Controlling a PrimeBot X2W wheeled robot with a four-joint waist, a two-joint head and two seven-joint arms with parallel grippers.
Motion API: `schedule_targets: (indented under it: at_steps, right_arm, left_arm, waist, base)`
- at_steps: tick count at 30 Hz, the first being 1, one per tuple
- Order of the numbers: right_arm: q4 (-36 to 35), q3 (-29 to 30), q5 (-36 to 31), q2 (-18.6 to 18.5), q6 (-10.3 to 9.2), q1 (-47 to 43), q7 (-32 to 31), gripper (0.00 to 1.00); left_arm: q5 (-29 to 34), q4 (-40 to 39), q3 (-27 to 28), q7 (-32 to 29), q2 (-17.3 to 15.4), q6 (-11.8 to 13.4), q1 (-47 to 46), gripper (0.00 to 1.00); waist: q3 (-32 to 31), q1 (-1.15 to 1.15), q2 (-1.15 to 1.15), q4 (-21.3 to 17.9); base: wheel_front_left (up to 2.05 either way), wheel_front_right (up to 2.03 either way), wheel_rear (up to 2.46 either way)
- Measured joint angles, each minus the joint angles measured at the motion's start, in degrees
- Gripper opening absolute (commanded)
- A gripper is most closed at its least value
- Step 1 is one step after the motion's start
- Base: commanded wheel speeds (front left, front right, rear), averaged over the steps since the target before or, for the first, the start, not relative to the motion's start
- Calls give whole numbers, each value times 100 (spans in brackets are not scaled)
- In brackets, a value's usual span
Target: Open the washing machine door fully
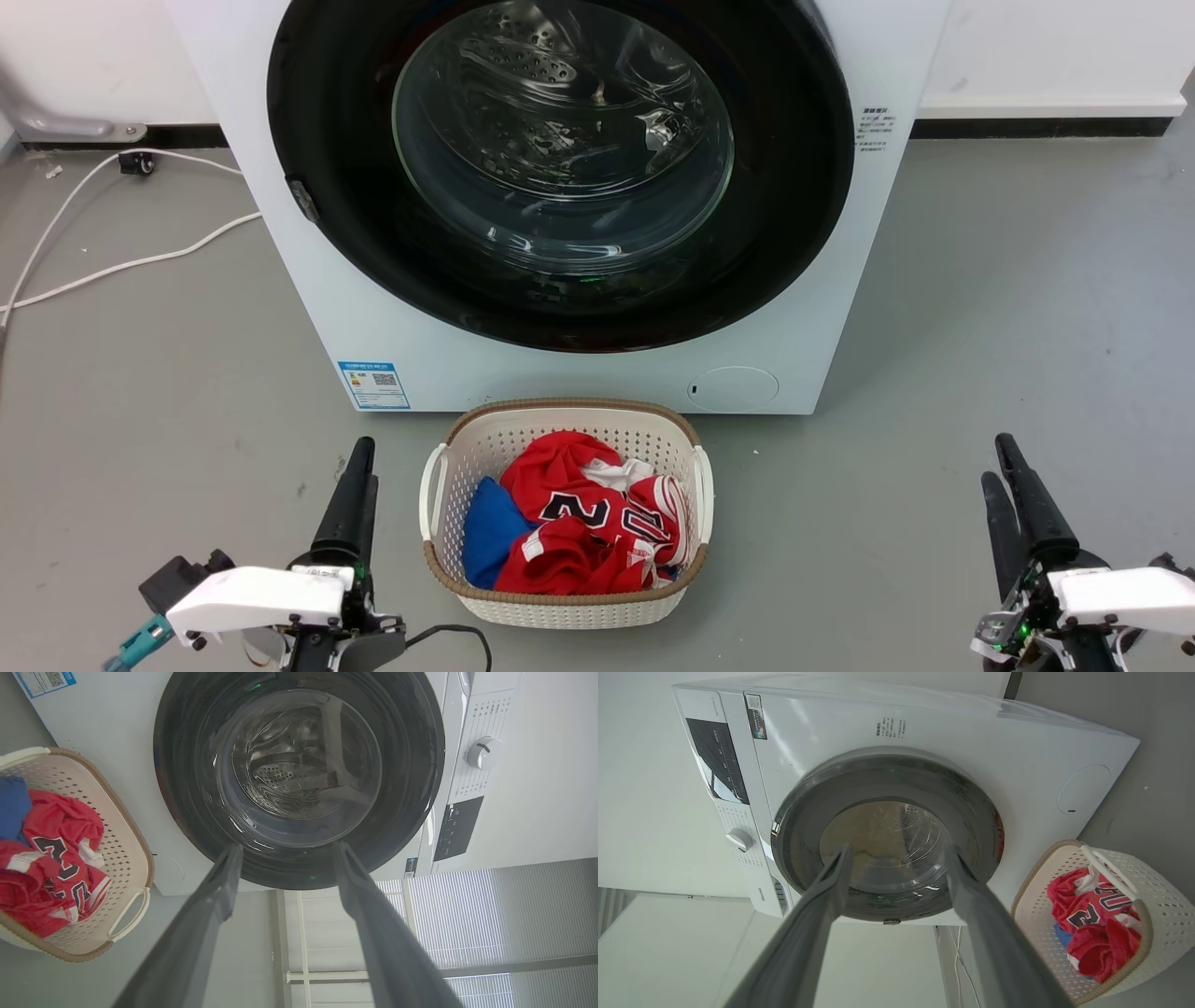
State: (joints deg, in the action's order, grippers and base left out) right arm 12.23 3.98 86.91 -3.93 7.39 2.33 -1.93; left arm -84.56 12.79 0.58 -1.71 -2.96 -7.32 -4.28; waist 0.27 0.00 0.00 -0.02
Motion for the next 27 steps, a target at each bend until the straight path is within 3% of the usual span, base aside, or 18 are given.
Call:
schedule_targets:
  at_steps: [2,15,20,27]
  right_arm:
    - [-14,-20,-102,-18,0,-12,25,100]
    - [-304,-115,-2269,-143,0,-84,322,100]
    - [-447,-194,-3209,-147,0,-152,393,100]
    - [-590,-268,-3886,-157,0,-216,436,100]
  left_arm:
    - [138,-25,-8,26,-1,0,-2,100]
    - [2172,-289,-237,320,-1,0,-10,100]
    - [3117,-385,-412,457,-26,112,-38,100]
    - [3818,-422,-608,595,-125,265,-38,100]
  waist:
    - [0,0,0,0]
    - [-2,0,0,5]
    - [-2,0,0,12]
    - [-2,0,0,22]
  base:
    - [0,0,0]
    - [0,0,0]
    - [0,0,0]
    - [0,0,0]
